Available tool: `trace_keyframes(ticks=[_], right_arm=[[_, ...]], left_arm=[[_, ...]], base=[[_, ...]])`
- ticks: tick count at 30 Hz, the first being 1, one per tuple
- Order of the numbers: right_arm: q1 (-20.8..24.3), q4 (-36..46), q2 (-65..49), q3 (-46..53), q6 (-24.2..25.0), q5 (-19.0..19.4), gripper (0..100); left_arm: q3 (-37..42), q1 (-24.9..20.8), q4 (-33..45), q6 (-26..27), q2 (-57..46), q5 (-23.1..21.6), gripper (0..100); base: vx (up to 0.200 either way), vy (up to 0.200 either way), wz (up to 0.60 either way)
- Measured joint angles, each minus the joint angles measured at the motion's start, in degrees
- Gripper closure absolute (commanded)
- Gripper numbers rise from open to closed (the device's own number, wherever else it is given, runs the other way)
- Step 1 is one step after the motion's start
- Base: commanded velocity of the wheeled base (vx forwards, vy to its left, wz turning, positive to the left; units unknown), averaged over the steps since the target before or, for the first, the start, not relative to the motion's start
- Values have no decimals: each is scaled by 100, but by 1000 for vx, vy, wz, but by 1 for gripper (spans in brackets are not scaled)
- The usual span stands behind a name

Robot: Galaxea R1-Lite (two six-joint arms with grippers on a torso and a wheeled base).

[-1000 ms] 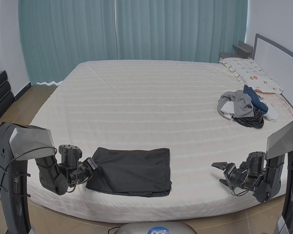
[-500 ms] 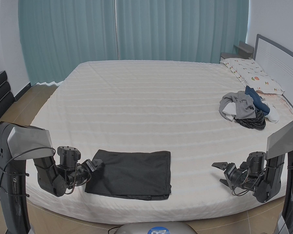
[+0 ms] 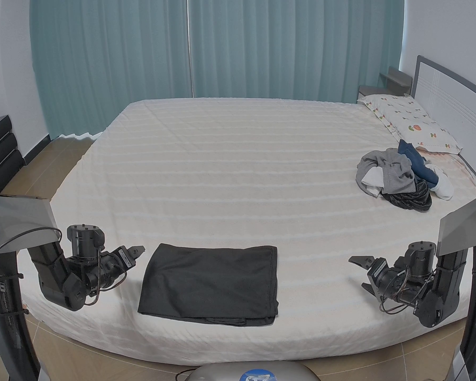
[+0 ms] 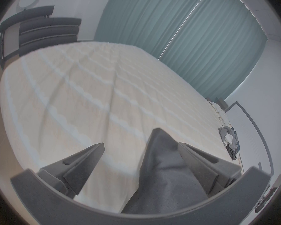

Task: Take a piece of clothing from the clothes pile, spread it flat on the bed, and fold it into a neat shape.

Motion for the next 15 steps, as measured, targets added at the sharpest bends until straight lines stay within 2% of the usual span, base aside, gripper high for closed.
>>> trace_keyframes(ticks=[6, 10, 15], right_arm=[[0, 0, -646, 99, -341, -319, 0], [-40, -2, -1150, 361, -1106, -501, 0], [-60, 5, -1872, 781, -1858, -990, 0]], left_arm=[[140, 72, -191, 123, -513, 28, 0], [280, 88, -453, 148, -955, 46, 0], [421, 94, -638, 184, -1608, 48, 0]], base=[[0, 0, 0], [0, 0, 0], [0, 0, 0]])
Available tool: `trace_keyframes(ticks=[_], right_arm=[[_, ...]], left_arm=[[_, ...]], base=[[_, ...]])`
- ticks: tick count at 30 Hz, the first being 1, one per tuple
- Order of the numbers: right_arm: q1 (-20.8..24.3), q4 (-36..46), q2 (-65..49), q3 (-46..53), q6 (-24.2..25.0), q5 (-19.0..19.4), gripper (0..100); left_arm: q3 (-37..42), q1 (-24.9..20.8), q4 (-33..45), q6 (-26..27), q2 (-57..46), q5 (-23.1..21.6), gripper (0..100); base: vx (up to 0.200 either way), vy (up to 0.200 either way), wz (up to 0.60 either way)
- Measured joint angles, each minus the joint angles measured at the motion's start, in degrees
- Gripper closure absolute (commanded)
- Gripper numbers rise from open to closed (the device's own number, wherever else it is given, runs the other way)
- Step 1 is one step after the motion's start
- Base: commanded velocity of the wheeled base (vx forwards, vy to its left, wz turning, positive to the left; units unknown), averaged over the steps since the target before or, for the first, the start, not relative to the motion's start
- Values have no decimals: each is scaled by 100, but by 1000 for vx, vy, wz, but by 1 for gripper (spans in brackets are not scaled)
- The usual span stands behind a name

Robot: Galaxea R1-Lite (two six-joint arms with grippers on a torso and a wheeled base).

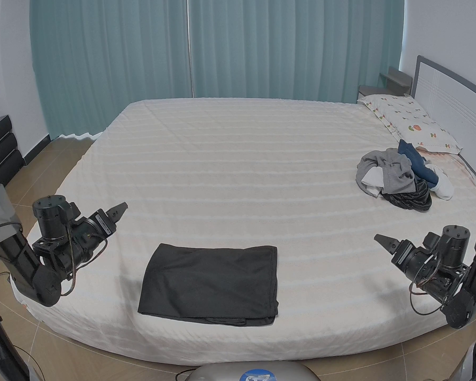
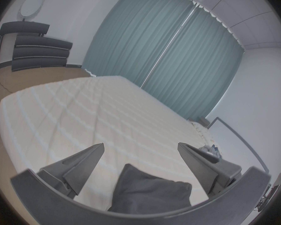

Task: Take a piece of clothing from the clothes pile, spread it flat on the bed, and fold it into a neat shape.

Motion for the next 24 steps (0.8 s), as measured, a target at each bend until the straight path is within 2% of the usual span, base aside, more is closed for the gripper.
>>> trace_keyframes(ticks=[4, 8, 12, 17, 24], right_arm=[[-6, -5, -772, 262, -628, -240, 0], [-11, 15, -1668, 489, -1325, -391, 0], [-17, 324, -2549, 629, -1731, -464, 0], [-24, 1193, -3762, 679, -2130, -495, 0], [-22, 3391, -5653, 690, -2500, -482, 0]], left_arm=[[45, 0, -57, 112, -538, -22, 0], [105, 0, -90, 514, -1102, -39, 0], [306, -6, -99, 914, -1738, -48, 0], [734, -55, 38, 1247, -2645, -45, 0], [1321, -99, 597, 1626, -3944, -15, 0]], base=[[0, 0, 0], [0, 0, 0], [0, 0, 0], [0, 0, 0], [0, 0, 0]])
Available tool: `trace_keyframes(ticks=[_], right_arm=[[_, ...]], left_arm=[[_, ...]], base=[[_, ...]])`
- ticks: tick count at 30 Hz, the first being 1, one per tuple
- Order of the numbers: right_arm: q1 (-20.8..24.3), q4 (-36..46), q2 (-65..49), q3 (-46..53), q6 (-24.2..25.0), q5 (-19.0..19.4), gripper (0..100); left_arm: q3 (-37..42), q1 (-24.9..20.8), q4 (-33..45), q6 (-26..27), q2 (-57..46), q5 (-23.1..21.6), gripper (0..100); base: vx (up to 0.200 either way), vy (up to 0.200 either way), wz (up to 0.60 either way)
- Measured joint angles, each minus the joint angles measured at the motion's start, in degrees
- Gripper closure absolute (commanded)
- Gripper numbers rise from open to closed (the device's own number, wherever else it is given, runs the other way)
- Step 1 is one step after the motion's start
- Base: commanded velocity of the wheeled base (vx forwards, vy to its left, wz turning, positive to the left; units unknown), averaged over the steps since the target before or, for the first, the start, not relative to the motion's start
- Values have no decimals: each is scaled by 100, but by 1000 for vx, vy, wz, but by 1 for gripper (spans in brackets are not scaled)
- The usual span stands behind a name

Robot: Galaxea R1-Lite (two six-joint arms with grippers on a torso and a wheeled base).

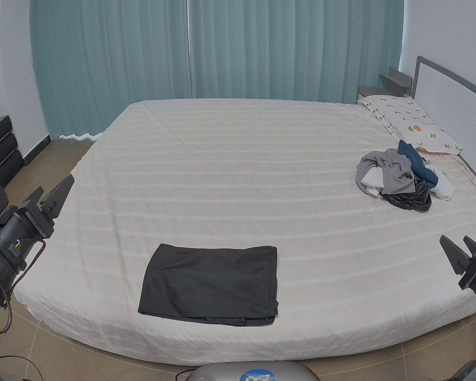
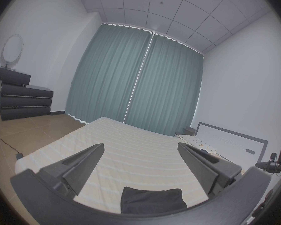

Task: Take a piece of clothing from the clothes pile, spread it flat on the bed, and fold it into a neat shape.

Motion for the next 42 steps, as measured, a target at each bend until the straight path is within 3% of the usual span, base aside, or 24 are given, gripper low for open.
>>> trace_keyframes(ticks=[5, 11, 17, 20, 28, 35, 42], right_arm=[[-4, 1936, -1398, -194, -112, 6, 0], [-80, 4172, -2911, -607, -207, 6, 0], [-347, 5777, -4223, -981, -361, -117, 0], [-477, 6344, -4725, -1092, -511, -333, 0], [-686, 6570, -5497, -717, -820, -579, 0], [-727, 5459, -5663, -196, -1036, -174, 0], [-738, 5450, -5706, -15, -1482, 206, 0]], left_arm=[[215, -9, 1125, 218, -1134, 13, 0], [206, -11, 3211, 544, -2662, 17, 0], [51, 118, 5372, 878, -4350, 22, 0], [-12, 313, 6040, 1015, -5092, -16, 0], [49, 731, 6589, 1310, -6376, -207, 0], [641, 806, 6298, 1502, -6660, -249, 0], [1190, 822, 5663, 1819, -6727, -473, 0]], base=[[0, 0, 0], [0, 0, 0], [0, 0, 0], [0, 0, 0], [0, 0, 0], [0, 0, 0], [0, 0, 0]])
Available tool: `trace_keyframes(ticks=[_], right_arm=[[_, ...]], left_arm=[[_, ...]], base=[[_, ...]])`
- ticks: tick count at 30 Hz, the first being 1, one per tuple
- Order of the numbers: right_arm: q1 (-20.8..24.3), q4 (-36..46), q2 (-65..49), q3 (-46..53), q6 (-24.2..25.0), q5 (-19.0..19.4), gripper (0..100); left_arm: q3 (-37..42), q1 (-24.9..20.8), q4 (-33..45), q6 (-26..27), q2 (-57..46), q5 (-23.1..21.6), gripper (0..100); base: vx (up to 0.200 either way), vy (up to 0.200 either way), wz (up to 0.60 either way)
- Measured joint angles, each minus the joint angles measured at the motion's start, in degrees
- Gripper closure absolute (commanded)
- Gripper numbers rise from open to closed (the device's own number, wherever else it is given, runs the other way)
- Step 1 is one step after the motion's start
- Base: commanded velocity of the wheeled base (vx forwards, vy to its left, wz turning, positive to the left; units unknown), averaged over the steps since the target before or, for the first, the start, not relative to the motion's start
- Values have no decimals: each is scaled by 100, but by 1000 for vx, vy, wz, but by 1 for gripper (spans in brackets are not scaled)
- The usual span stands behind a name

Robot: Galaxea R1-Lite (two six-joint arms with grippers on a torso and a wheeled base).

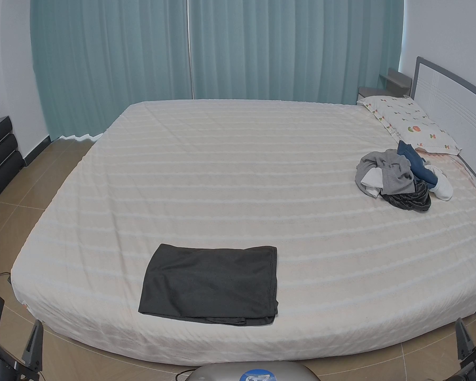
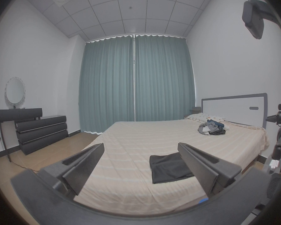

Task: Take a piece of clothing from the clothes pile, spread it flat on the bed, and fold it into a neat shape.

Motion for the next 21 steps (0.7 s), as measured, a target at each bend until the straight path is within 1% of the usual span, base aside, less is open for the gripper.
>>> trace_keyframes(ticks=[2, 6, 11, 16, 18, 21], right_arm=[[0, 60, -2, 9, -46, 113, 0], [0, 60, -5, 12, -57, 155, 0], [0, 59, -5, 15, -57, 171, 0], [0, 60, -5, 15, -77, 173, 0], [7, 78, -5, 15, -137, 190, 0], [13, 78, -2, 15, -190, 221, 0]], left_arm=[[26, 0, 104, 2, -7, -17, 0], [52, 4, 505, -48, -11, -52, 0], [56, 1, 518, -122, -11, -180, 0], [61, 0, 518, -308, -11, -644, 0], [61, -10, 518, -355, -16, -958, 0], [61, -43, 525, -276, -29, -1156, 0]], base=[[0, 0, 0], [0, 0, 0], [0, 0, 0], [0, 0, 0], [0, 0, 0], [0, 0, 0]])
